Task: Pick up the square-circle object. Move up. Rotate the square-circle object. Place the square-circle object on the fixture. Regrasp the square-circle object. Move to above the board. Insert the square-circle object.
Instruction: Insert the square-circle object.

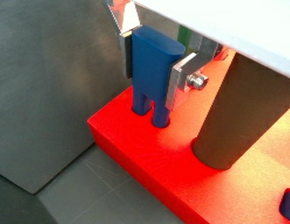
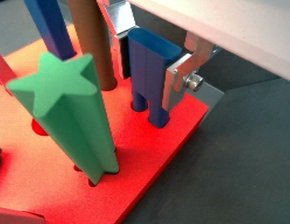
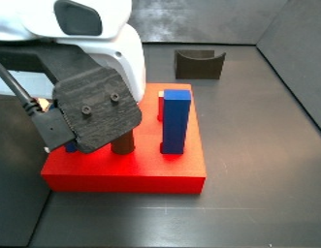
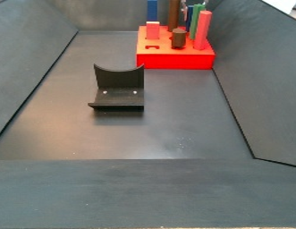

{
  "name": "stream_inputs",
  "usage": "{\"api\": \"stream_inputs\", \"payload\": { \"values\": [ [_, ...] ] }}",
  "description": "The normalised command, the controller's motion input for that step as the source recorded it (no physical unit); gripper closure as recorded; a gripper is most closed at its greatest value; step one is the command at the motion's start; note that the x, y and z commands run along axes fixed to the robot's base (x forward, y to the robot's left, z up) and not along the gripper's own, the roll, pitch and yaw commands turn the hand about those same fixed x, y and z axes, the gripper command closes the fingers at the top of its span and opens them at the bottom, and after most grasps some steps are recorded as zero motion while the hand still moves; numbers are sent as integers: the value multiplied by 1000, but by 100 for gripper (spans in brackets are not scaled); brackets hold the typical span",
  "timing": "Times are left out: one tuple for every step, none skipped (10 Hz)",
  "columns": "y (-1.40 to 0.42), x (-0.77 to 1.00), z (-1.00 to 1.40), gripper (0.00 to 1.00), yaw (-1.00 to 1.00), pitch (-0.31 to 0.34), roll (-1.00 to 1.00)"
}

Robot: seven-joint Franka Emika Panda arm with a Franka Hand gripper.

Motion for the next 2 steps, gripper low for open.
{"api": "stream_inputs", "payload": {
  "values": [
    [0, 0, -220, 100, 0, -67, -183],
    [0, 0, 0, 100, 14, 0, 30]
  ]
}}
